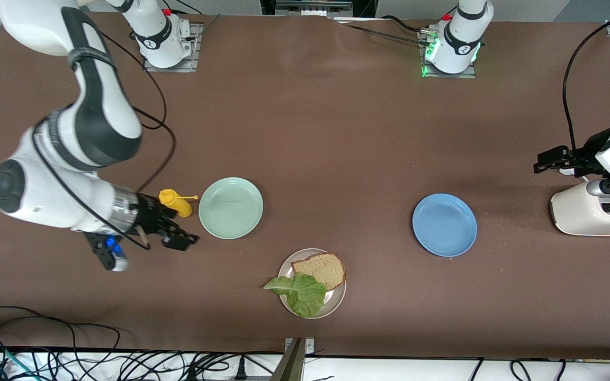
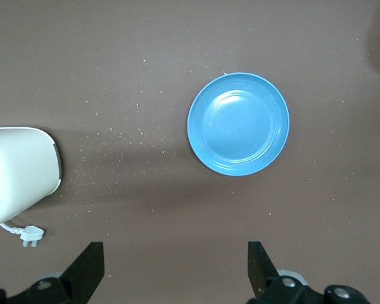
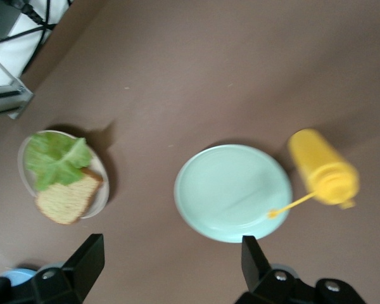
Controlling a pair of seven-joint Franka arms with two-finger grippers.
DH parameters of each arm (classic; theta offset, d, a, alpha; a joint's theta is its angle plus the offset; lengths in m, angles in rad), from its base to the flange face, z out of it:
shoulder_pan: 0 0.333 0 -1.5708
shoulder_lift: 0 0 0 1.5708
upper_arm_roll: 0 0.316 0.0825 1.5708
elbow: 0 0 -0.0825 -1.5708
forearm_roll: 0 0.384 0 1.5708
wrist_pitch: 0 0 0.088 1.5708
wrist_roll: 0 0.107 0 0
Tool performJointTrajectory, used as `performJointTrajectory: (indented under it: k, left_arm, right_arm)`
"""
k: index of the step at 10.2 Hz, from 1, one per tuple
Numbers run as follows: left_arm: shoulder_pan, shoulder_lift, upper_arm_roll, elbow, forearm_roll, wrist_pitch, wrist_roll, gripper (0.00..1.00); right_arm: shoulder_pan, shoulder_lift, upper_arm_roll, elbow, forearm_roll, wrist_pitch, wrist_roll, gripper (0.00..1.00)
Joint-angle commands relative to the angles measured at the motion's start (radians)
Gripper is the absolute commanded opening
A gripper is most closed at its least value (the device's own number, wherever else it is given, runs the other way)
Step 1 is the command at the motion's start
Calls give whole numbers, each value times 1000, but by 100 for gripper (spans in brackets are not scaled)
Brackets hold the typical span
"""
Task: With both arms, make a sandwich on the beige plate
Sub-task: 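Withdraw the right gripper from the plate toward the mustard bottle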
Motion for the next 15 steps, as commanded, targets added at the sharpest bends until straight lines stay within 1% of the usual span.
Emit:
performJointTrajectory:
  k: [1,2,4,6,7,8,9,10,11,13,15]
  left_arm:
    - [5,-6,-2,0,-13,-8,-3,100]
    - [5,-6,-2,0,-13,-8,-3,100]
    - [5,-6,-2,0,-13,-8,-3,100]
    - [5,-6,-2,-1,-13,-9,-3,100]
    - [5,-6,-2,-1,-13,-9,-3,100]
    - [5,-6,-2,-1,-13,-9,-3,100]
    - [5,-6,-1,-1,-13,-9,-3,100]
    - [5,-6,-2,-1,-13,-9,-3,100]
    - [5,-6,-2,-1,-13,-9,-3,100]
    - [5,-6,-1,-1,-13,-9,-3,100]
    - [5,-6,-1,-1,-13,-9,-3,100]
  right_arm:
    - [2,-82,-136,-73,11,-96,-371,96]
    - [2,-109,-196,-100,12,-105,-569,96]
    - [-8,-152,-273,-180,36,-70,-887,96]
    - [-31,-181,-348,-287,177,-11,-1187,96]
    - [-32,-210,-378,-387,254,63,-1332,96]
    - [-32,-245,-391,-501,326,167,-1485,98]
    - [-32,-261,-391,-578,403,253,-1641,100]
    - [-35,-261,-393,-617,466,293,-1764,100]
    - [-33,-260,-403,-646,525,306,-1841,100]
    - [-35,-261,-406,-686,595,310,-1989,100]
    - [-36,-252,-425,-745,735,310,-2255,100]
